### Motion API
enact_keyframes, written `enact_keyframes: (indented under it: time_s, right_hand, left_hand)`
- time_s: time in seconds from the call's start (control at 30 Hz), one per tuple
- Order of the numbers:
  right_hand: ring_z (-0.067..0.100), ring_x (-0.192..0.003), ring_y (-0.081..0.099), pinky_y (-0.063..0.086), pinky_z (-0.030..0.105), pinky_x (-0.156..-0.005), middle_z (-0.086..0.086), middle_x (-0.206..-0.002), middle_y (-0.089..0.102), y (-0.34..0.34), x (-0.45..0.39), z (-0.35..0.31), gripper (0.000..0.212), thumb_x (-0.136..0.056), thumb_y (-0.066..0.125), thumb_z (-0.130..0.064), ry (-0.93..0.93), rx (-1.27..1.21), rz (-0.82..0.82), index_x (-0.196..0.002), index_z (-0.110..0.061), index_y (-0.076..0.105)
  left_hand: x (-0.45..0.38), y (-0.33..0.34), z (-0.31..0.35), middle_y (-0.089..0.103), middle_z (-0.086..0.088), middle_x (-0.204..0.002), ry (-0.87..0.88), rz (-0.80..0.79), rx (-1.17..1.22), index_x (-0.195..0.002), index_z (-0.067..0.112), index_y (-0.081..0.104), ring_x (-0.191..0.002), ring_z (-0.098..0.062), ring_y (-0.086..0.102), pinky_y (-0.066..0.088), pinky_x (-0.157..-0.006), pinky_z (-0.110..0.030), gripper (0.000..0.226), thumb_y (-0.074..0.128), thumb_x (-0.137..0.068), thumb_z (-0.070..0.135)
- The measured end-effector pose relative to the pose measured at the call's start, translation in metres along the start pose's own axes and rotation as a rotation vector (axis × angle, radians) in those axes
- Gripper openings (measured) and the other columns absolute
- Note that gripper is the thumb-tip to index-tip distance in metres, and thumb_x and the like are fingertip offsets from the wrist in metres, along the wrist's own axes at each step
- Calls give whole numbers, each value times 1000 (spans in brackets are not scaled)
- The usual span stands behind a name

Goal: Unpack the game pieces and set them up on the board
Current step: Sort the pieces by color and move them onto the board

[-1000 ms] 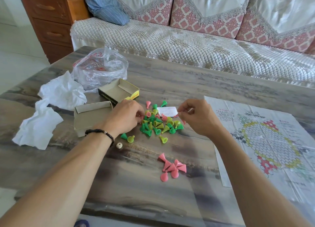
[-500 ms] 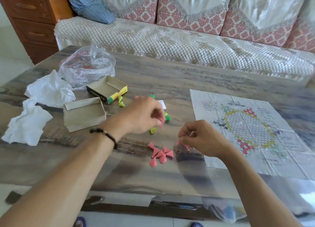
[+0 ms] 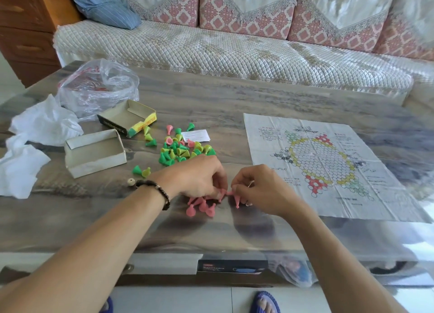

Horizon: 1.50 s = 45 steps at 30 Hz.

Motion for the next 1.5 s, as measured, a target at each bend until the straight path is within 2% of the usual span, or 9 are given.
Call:
enact_keyframes:
  time_s: [0.13,0.37,0.47,0.6,0.67,0.83,1.17,1.4,1.5]
  right_hand:
    - [12,-63,69,54,18,-59,2,-69,73,5,-2,0,21,-86,54,-7,22,-86,-65,-79,-19,69]
    - [14,-61,66,56,29,-60,2,-75,70,8,-11,0,34,-88,37,-1,30,-109,-89,-89,-19,65]
    - [18,-67,65,53,32,-65,4,-76,70,-2,-22,2,25,-90,44,-11,17,9,12,-88,-24,65]
    - [17,-82,63,50,28,-73,0,-85,71,-12,-47,-17,18,-87,55,-14,-41,83,187,-93,-17,72]
    - [18,-86,65,51,30,-78,0,-88,73,-16,-63,-30,17,-85,58,-13,-80,73,258,-94,-15,73]
    - [21,-96,64,51,34,-83,0,-98,72,-5,-103,-54,25,-86,56,-15,-128,120,249,-106,-19,72]
    - [27,-106,60,49,39,-87,6,-114,67,45,-142,-83,23,-90,60,-26,-248,354,75,-111,-25,71]
    - [30,-93,65,54,40,-80,10,-98,72,50,-148,-84,20,-84,62,-16,-245,341,87,-97,-23,75]
    - [29,-94,65,53,39,-82,8,-97,73,48,-149,-81,20,-82,63,-14,-232,289,103,-96,-22,75]
  left_hand:
    - [5,-4,-9,68,20,-74,-15,12,42,-93,25,76,-69,3,63,50,-64,-19,16,76,-78,19]
    - [12,-9,-20,68,16,-97,-21,49,54,-114,25,69,-90,-2,63,48,-78,-19,34,74,-81,22]
    - [19,-30,-35,66,16,-96,-46,207,75,-117,25,67,-87,3,60,45,-77,-10,36,74,-82,21]
    - [31,-67,-64,66,9,-91,-132,502,17,-111,24,70,-91,-7,62,48,-93,-32,28,71,-83,20]
    - [31,-75,-75,65,6,-97,-163,575,-42,-117,23,67,-102,-13,59,50,-89,-37,32,69,-85,20]
    - [18,-83,-100,59,5,-110,-229,604,-123,-129,27,55,-94,-10,53,43,-73,-29,43,59,-88,16]
    - [4,-83,-124,64,-2,-117,-252,589,-176,-114,26,69,-109,-23,57,41,-85,-29,26,59,-92,17]
    - [10,-90,-125,70,3,-112,-246,676,-191,-98,22,74,-99,-23,62,36,-70,-23,12,66,-88,21]
    - [14,-92,-125,72,6,-105,-230,727,-171,-91,22,73,-93,-23,64,44,-69,-26,9,68,-88,29]
Point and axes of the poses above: each hand's wrist, its own x-axis away from the middle knuckle, its own y-axis out of the palm, z = x × y, the point moved 8 cm from there along -x, towards the middle knuckle
